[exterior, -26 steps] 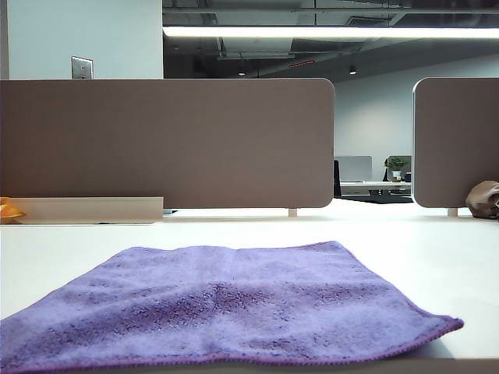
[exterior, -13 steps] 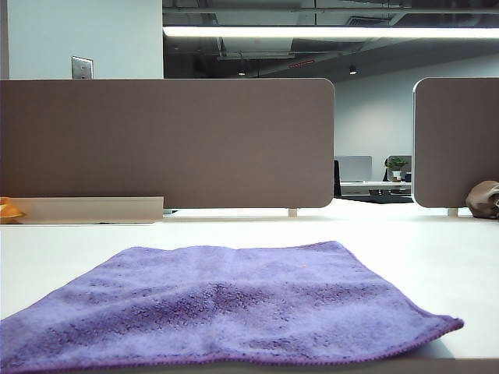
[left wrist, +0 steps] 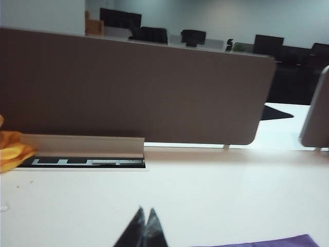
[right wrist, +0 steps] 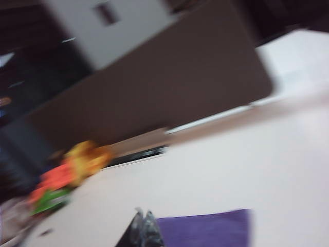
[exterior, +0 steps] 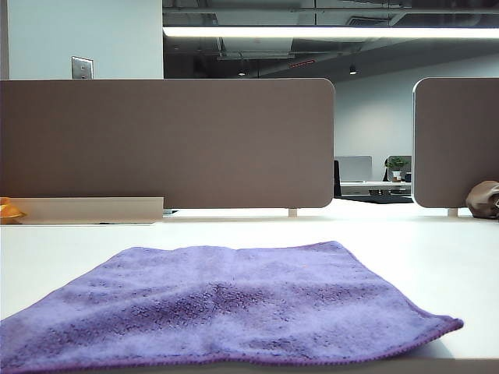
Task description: Fold the bottom of the cloth upward, then fold it vertically to form a square shape.
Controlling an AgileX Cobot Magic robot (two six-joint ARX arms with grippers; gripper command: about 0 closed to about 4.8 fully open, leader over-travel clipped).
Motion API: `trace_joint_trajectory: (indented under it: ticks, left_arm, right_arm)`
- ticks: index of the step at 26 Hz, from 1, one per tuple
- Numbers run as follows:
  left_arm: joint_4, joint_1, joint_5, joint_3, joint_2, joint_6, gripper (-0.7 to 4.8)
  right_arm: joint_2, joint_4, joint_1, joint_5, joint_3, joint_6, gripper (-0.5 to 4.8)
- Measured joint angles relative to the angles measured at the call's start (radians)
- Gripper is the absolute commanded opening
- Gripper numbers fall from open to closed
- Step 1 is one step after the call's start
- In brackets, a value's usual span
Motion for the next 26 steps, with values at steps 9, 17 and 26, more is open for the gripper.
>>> trace_joint_trajectory:
  ticks: [9, 17, 26]
  left_arm:
    - [-0.175, 0.000, 0.180, 0.139, 0.000, -0.077, -0.03]
    - [-0.289, 0.000, 0.352, 0.139, 0.000, -0.098, -0.03]
    - [-0.388, 0.000, 0.384, 0.139, 0.000, -0.114, -0.03]
  right_arm:
    - [0.000, -0.007, 0.000, -0.434, 0.035, 0.026, -0.06]
    - [0.000, -0.135, 0.000, -0.495, 0.036, 0.063, -0.05]
    - [0.000, -0.227, 0.000, -0.498, 0.036, 0.058, 0.03]
